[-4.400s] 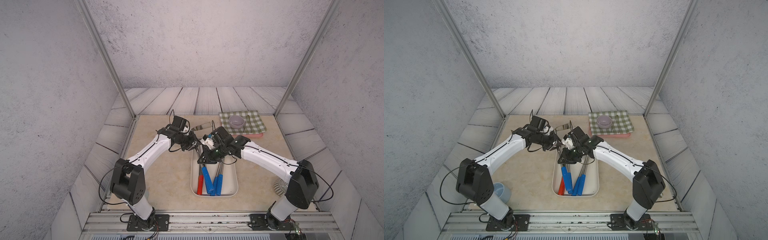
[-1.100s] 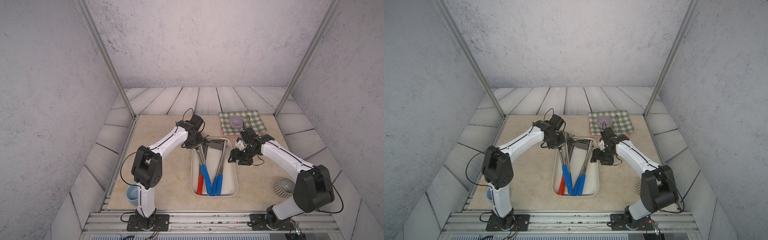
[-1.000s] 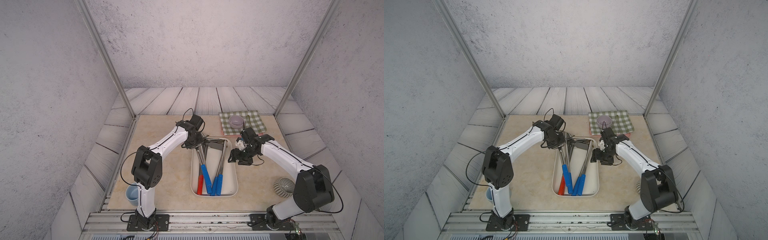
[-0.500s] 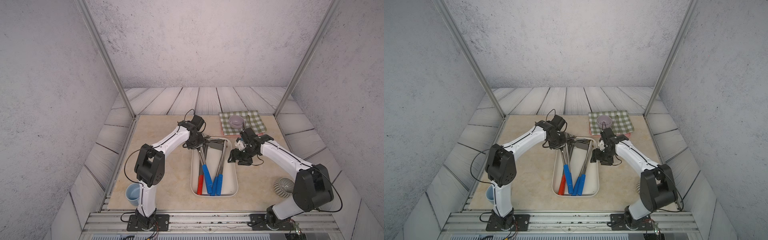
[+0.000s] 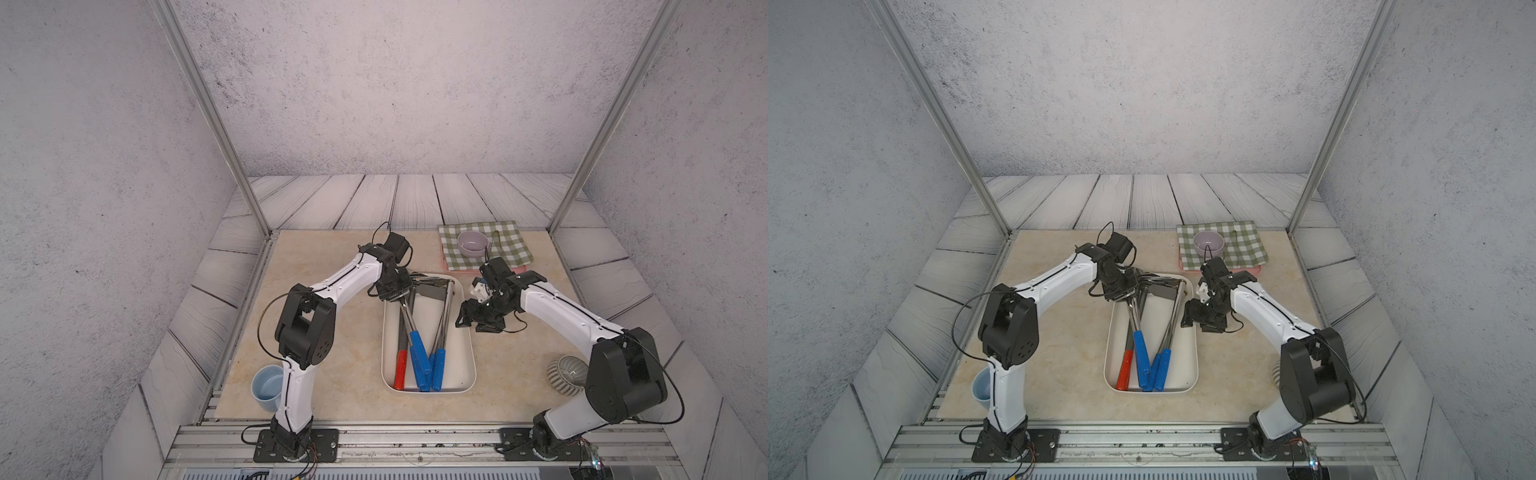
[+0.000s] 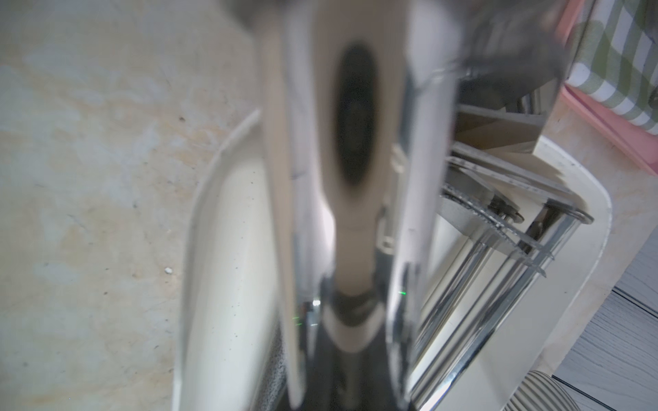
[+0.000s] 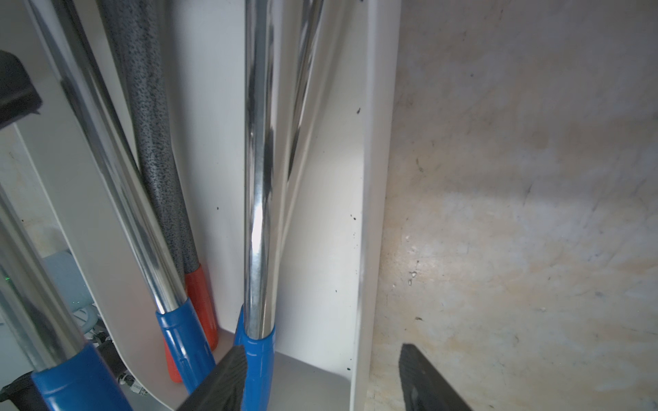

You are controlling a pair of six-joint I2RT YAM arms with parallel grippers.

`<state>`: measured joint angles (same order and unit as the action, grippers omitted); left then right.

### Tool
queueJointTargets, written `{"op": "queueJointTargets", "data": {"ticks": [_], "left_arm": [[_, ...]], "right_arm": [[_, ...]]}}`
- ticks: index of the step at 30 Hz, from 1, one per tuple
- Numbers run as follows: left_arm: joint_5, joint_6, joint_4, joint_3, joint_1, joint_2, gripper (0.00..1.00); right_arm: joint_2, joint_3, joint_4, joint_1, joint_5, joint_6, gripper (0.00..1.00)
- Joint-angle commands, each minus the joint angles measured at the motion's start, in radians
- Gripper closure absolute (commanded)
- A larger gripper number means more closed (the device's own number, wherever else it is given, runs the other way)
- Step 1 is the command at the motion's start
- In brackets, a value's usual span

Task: Put the small hoe into the storage box
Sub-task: Place the hoe in the storage box.

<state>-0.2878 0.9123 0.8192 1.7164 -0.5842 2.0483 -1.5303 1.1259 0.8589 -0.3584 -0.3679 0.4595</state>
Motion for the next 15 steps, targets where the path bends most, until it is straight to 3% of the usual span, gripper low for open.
{"op": "queueJointTargets", "data": {"ticks": [1,13,15], "left_arm": [[-0.103,0.039,-0.130,-0.017,-0.001,0.045,1.00],[-0.118,0.000,-0.106,-0.104,0.050,-0.005,1.00],[-0.106,-0.015,-0.078,-0.094,0.050,-0.009,0.94]], "right_arm": [[-0.010,-0.008,0.005,0.003,-0.012,-0.005,0.30],[-0.003,-0.017,0.003,0.003,-0.017,-0.003,0.30],[-0.005,-0.016,-0.001,0.003,-0.020,0.000,0.30]]}}
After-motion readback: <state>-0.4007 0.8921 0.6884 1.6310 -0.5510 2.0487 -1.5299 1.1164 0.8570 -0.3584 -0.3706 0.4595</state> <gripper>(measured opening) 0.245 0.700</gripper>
